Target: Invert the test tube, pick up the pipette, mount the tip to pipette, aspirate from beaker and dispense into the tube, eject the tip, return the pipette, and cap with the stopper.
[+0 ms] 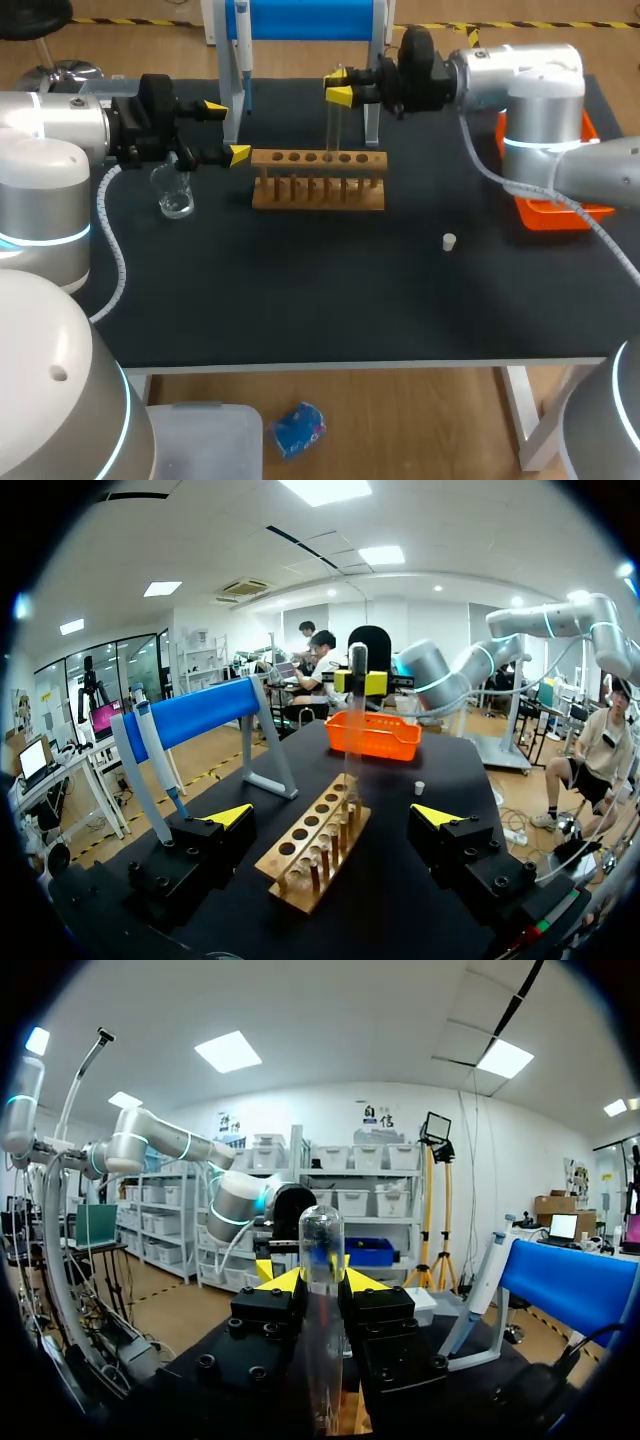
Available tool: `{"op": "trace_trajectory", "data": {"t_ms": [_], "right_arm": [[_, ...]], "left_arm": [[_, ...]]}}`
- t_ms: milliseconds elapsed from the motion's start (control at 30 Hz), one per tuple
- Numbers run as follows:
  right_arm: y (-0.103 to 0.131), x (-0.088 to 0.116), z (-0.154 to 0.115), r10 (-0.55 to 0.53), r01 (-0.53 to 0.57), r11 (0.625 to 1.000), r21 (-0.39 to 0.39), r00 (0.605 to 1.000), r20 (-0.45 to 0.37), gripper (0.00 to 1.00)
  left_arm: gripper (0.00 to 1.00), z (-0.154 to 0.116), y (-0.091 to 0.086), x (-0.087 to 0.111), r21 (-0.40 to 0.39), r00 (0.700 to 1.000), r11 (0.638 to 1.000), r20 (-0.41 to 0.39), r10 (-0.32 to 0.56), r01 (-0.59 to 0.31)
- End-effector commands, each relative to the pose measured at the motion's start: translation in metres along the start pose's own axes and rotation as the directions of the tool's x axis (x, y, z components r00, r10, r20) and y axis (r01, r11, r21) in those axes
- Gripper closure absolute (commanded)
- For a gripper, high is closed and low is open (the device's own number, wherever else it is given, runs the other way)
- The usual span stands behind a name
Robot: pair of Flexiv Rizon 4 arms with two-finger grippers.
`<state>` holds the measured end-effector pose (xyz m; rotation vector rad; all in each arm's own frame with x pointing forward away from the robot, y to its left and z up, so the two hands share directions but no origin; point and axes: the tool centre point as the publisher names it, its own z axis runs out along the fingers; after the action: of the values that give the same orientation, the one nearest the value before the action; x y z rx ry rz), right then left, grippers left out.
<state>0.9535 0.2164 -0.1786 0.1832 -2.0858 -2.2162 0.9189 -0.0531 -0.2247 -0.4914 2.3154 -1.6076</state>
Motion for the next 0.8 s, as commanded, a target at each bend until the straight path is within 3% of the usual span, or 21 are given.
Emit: {"op": "trace_trajectory", "data": {"t_ms": [33, 433, 500, 600, 700, 733, 800], "right_arm": [[0.002, 0.004, -0.001, 0.0, 0.0, 1.0, 0.007, 1.0, 0.009, 1.0], [0.002, 0.004, -0.001, 0.0, 0.0, 1.0, 0.007, 1.0, 0.009, 1.0], [0.003, -0.007, -0.003, 0.223, -0.224, 0.975, -0.002, 0.973, 0.051, 1.0], [0.011, -0.019, -0.006, 0.509, -0.504, 0.861, -0.07, 0.856, 0.09, 1.0], [0.017, -0.022, -0.004, 0.718, -0.71, 0.696, -0.108, 0.69, 0.093, 1.0], [0.021, -0.023, -0.004, 0.801, -0.786, 0.597, -0.158, 0.593, 0.076, 1.0], [0.02, -0.031, -0.006, 0.9, -0.877, 0.435, -0.205, 0.419, 0.118, 1.0]], "left_arm": [[0.0, 0.001, 0.001, 0.001, 0.002, 1.0, 1.0, 0.004, 0.001, -0.001], [0.0, 0.001, 0.001, 0.001, 0.002, 1.0, 1.0, 0.004, 0.001, -0.001], [0.0, 0.001, 0.001, 0.001, 0.002, 1.0, 1.0, 0.004, 0.001, -0.001], [0.0, 0.001, 0.001, 0.001, 0.002, 1.0, 1.0, 0.004, 0.001, -0.001], [0.0, 0.001, 0.001, 0.001, 0.002, 1.0, 1.0, 0.004, 0.001, -0.001], [0.0, 0.001, 0.001, 0.001, 0.002, 1.0, 1.0, 0.004, 0.001, -0.001], [0.0, 0.001, 0.001, 0.001, 0.002, 1.0, 1.0, 0.004, 0.001, -0.001]]}}
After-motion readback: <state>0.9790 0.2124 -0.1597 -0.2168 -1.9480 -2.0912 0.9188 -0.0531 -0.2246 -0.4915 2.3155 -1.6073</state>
